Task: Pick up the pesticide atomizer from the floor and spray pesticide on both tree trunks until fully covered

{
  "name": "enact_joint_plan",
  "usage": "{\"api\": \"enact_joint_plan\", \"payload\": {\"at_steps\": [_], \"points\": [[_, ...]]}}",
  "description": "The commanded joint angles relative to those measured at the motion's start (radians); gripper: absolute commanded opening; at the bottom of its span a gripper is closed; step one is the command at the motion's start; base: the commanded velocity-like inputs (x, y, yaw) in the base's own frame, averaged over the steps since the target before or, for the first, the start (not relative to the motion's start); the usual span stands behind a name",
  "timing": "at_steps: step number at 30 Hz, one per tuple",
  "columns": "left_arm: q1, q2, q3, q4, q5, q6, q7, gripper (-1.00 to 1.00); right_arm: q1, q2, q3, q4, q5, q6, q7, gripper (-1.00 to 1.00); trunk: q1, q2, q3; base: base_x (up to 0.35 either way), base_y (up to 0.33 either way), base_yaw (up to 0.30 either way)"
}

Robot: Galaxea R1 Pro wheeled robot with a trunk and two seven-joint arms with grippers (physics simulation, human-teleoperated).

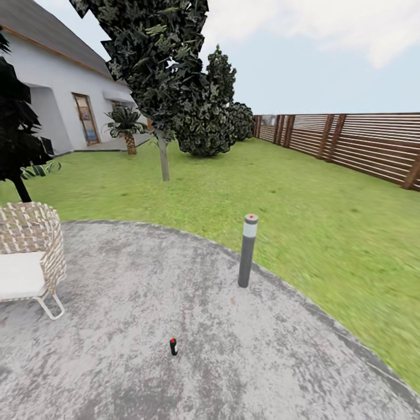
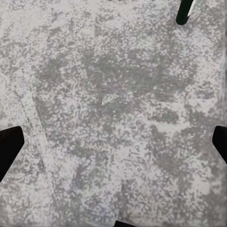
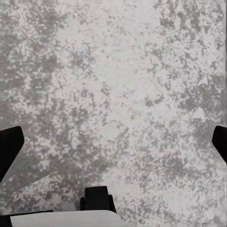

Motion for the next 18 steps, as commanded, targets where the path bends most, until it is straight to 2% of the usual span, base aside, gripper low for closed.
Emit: {"api": "enact_joint_plan", "payload": {"at_steps": [1, 9, 15, 18], "points": [[-0.001, -0.001, 0.004, 0.000, 0.007, -0.004, -0.003, 1.00, 0.000, 0.000, 0.001, 0.001, 0.000, -0.003, -0.002, 1.00, 0.000, 0.000, -0.001, 0.216, -0.272, 0.084], [-0.001, -0.001, 0.004, 0.000, 0.007, -0.004, -0.003, 1.00, 0.000, 0.000, 0.001, 0.001, 0.000, -0.003, -0.002, 1.00, 0.000, 0.000, -0.002, 0.278, -0.224, 0.025], [-0.001, -0.001, 0.005, 0.000, 0.007, -0.006, -0.003, 1.00, 0.000, 0.000, 0.000, 0.000, 0.000, -0.003, -0.002, 1.00, 0.000, 0.000, -0.002, 0.322, 0.015, 0.000], [-0.001, -0.001, 0.005, 0.000, 0.007, -0.006, -0.003, 1.00, 0.000, 0.000, 0.000, -0.001, 0.000, -0.003, -0.002, 1.00, 0.000, 0.000, -0.002, 0.178, 0.005, 0.000]]}}
